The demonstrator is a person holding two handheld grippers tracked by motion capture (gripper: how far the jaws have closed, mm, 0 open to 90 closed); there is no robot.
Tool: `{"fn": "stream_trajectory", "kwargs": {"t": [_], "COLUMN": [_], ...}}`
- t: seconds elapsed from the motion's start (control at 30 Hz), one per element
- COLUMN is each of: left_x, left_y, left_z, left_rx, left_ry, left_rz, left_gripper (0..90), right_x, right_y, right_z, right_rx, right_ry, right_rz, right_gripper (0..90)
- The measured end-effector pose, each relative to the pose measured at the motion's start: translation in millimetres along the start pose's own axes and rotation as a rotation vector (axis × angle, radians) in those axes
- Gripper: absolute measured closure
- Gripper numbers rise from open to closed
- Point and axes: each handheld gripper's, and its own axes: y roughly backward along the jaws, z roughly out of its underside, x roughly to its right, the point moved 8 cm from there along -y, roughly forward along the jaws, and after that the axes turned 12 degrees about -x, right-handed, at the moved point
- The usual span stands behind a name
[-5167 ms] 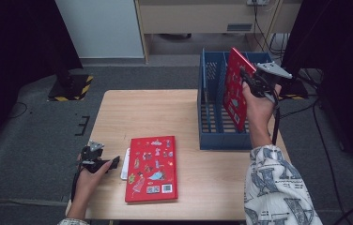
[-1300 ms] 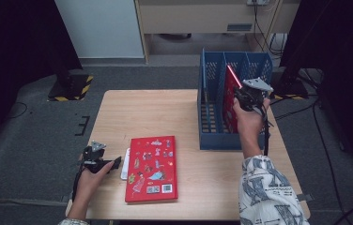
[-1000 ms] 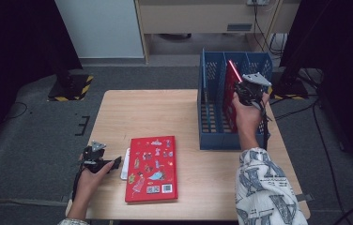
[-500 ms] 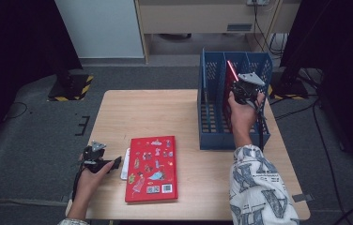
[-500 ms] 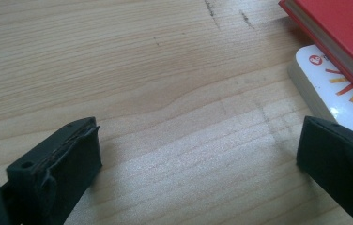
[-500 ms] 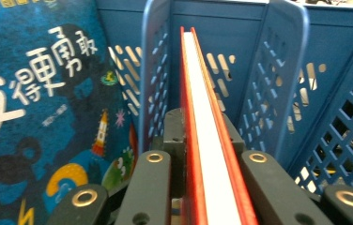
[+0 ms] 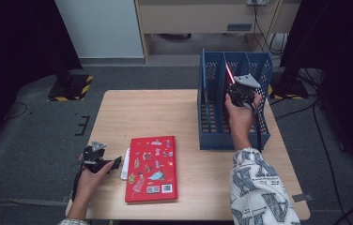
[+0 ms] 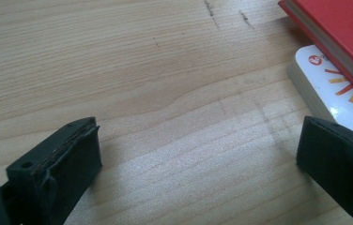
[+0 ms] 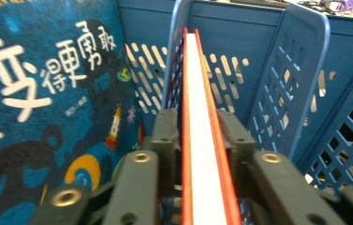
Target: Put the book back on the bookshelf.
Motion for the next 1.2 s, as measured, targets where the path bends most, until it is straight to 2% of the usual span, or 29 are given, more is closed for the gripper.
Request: {"fn": "stream_trajectory", "kwargs": {"t": [0.1,0.23,0.37,0.5,0.7,0.93,1.2], "left_x": [0.2,0.2,0.2,0.0,0.0,-0.2,-0.2], "left_y": [0.1,0.1,0.1,-0.1,-0.1,-0.2,-0.2], "left_z": [0.1,0.1,0.1,-0.3,-0.3,-0.5,-0.6], "left_rx": [0.001,0.0,0.0,0.0,0.0,0.0,0.001], "left_ry": [0.002,0.002,0.003,0.003,0.004,0.003,0.004], "left_rz": [0.0,0.0,0.0,-0.002,-0.002,-0.001,-0.003], "left_gripper": [0.0,0.0,0.0,0.0,0.0,0.0,0.0], "right_x": [-2.8,-6.2,-4.7,-4.8,0.6,4.6,5.1], "right_y": [2.6,8.0,14.1,20.7,29.0,35.3,37.3], "right_z": [1.7,5.2,10.0,14.6,23.9,40.3,52.3], "right_rx": [-0.014,-0.026,-0.026,-0.032,-0.039,-0.065,-0.079], "right_ry": [0.01,0.018,0.015,0.015,0.014,0.053,0.066], "right_rz": [-0.023,-0.062,-0.068,-0.096,-0.107,-0.095,-0.097], "right_gripper": [61.4,55.0,48.0,43.0,49.1,56.8,66.1]}}
